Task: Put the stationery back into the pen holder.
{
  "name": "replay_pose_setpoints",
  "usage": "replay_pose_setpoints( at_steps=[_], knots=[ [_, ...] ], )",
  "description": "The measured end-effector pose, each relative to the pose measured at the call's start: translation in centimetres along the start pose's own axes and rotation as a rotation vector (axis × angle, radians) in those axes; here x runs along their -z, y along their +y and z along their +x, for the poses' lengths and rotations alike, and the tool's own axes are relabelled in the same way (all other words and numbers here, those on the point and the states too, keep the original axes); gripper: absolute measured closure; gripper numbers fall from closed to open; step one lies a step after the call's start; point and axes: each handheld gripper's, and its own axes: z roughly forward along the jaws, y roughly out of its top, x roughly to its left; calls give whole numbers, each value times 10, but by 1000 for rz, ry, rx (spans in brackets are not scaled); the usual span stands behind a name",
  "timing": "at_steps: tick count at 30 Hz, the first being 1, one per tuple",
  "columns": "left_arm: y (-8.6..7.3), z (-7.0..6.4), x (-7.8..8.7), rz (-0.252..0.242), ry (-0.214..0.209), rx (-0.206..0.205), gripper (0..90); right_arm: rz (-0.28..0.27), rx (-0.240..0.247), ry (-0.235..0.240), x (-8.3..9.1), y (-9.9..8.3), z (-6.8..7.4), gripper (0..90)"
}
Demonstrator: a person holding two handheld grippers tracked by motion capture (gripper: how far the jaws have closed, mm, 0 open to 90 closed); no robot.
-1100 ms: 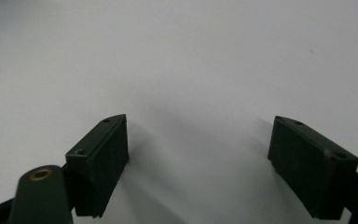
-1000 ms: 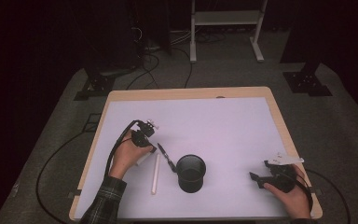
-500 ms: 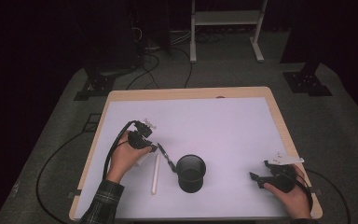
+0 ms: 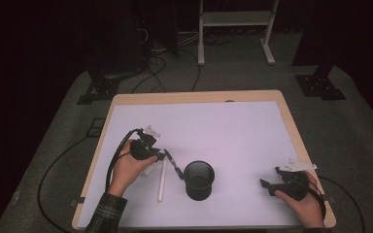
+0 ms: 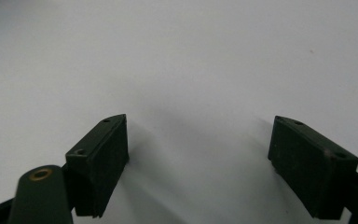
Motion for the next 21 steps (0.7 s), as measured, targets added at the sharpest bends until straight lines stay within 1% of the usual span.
replay_pose_setpoints(
  at_steps=[7, 13, 14, 15, 17, 18, 21],
  knots=[
    [-1, -7, 8, -60, -42, -7, 710, 0, 0, 0, 0, 0, 0, 189],
    [0, -11, 13, -84, -61, -13, 709, 0, 0, 0, 0, 0, 0, 189],
    [0, -13, 14, -97, -71, -6, 710, 0, 0, 0, 0, 0, 0, 189],
    [0, -13, 14, -97, -71, -6, 710, 0, 0, 0, 0, 0, 0, 189],
    [1, -14, 16, -110, -88, -9, 710, 0, 0, 0, 0, 0, 0, 189],
    [1, -14, 16, -110, -88, -9, 710, 0, 0, 0, 0, 0, 0, 189],
    [2, -17, 20, -131, -105, -11, 710, 0, -1, 0, 0, 0, 0, 189]
  ],
)
